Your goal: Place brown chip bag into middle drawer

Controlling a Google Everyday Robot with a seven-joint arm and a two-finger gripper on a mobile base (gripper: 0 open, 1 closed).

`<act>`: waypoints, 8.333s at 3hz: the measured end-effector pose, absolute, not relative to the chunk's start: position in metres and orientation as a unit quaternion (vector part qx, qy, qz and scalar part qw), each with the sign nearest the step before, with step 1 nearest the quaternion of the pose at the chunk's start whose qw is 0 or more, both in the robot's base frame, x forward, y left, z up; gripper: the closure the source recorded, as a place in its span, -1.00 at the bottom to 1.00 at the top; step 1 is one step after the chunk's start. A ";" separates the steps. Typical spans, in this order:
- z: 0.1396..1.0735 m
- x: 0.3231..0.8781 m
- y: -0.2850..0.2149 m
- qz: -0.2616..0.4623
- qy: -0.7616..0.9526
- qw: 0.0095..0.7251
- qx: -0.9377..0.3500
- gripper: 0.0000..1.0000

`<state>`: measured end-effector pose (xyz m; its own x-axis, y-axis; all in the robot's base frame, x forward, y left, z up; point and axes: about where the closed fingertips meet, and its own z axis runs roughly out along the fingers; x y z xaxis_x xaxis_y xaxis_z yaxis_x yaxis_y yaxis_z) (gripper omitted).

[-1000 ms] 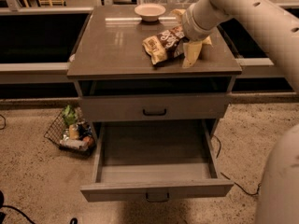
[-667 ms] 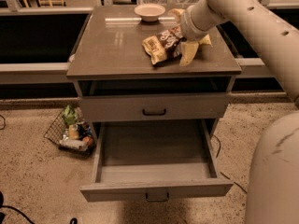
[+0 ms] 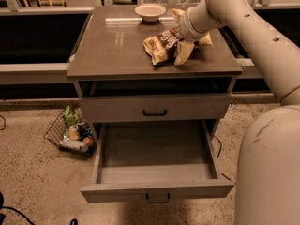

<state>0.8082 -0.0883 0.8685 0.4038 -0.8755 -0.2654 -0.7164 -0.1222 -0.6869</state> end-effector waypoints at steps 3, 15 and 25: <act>0.861 0.823 -0.079 -0.051 0.541 0.432 -0.720 -0.52; 0.860 0.546 -0.024 0.193 0.428 0.576 -0.669 1.00; 0.548 0.658 -0.133 0.245 0.586 0.536 -0.556 1.00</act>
Offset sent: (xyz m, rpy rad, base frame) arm 0.0197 0.0019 0.0011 0.1545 0.0161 0.0101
